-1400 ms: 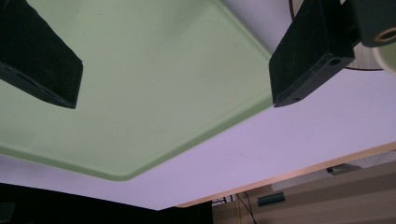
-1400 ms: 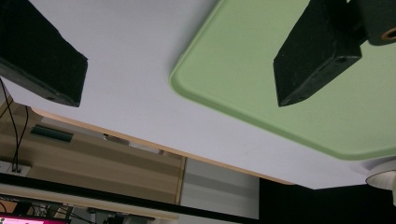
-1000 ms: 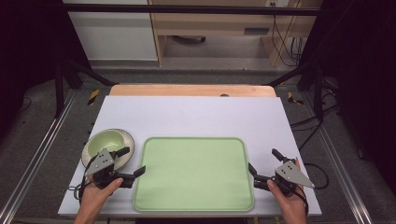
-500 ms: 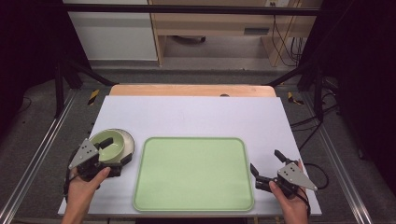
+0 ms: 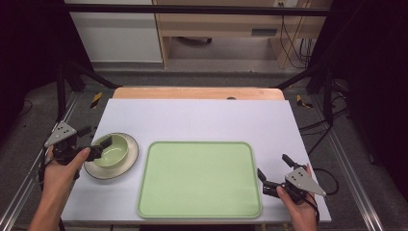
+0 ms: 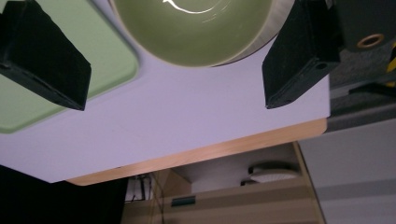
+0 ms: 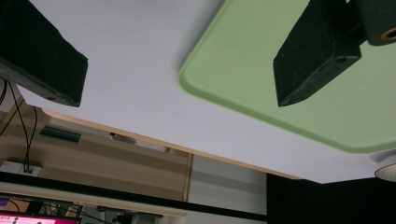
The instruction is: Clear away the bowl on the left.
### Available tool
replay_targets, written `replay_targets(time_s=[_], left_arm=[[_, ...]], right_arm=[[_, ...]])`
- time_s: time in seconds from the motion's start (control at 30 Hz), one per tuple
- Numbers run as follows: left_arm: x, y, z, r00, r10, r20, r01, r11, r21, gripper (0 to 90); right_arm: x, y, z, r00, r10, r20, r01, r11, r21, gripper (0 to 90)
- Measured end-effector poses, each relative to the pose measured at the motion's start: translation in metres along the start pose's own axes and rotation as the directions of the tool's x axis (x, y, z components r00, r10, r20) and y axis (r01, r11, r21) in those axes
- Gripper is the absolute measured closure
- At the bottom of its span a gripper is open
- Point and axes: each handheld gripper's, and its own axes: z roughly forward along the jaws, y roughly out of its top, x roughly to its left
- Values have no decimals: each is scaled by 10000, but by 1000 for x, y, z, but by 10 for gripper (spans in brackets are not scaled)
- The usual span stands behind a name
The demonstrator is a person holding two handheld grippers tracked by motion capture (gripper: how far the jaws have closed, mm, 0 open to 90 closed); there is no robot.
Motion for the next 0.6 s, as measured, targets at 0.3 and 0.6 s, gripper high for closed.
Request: replay_targets(time_s=[0.3,0.6], left_arm=[[29,-7,12,9943,-591,-885,677,9930,972,93],[47,-29,24,9902,-1000,-976,1185,9711,2070,161]], right_arm=[[0,-1,1,9999,-41,96,40,9999,143,33],[-1,-2,0,9998,-40,202,34,9996,287,33]])
